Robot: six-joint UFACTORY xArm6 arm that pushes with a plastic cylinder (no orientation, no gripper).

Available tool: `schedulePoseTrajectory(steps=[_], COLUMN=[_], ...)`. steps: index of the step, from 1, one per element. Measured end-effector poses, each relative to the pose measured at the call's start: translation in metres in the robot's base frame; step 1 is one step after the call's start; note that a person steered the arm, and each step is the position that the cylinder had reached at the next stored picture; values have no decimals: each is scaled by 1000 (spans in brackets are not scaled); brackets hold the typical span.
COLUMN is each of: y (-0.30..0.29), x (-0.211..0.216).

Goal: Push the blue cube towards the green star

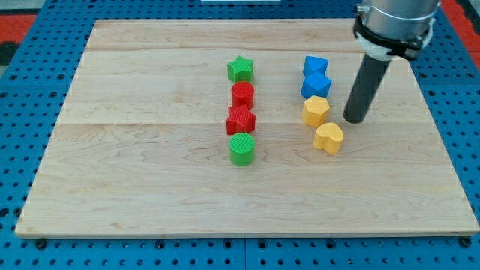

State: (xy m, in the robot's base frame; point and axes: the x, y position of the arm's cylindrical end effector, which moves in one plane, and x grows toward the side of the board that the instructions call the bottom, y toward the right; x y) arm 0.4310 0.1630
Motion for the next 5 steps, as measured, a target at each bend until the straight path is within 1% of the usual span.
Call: schedulePoseTrajectory(steps=[1,2,3,4,5], y=[-7,-24,-26,-47,-56], x=[-22,-59,-62,-72,-72])
